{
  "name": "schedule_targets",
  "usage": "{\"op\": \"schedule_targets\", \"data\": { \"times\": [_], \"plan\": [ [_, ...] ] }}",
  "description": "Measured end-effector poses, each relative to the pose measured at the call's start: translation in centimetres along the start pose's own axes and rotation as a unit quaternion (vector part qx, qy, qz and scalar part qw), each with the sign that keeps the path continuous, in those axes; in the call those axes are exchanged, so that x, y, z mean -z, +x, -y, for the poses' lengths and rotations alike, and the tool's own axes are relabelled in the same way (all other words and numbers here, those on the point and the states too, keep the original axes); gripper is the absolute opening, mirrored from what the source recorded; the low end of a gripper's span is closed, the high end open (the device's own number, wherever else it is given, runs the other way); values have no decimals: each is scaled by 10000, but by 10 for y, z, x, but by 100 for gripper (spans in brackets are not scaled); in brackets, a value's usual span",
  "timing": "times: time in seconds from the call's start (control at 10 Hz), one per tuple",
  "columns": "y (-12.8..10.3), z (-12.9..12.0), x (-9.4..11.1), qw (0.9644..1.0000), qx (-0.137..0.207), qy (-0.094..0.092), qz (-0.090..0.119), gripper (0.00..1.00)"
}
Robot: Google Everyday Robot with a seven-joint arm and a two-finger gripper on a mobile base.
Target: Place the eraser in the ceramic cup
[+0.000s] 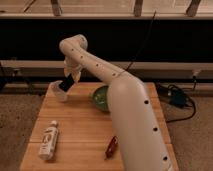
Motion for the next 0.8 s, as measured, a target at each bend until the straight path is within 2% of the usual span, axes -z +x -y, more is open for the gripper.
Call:
{"op": "schedule_targets", "data": {
  "times": [0.4, 0.8],
  "plan": [
    [-3, 8, 2, 9999, 64, 107, -28, 0],
    [-17, 37, 5, 9986, 453, 256, 6, 0]
  ]
}}
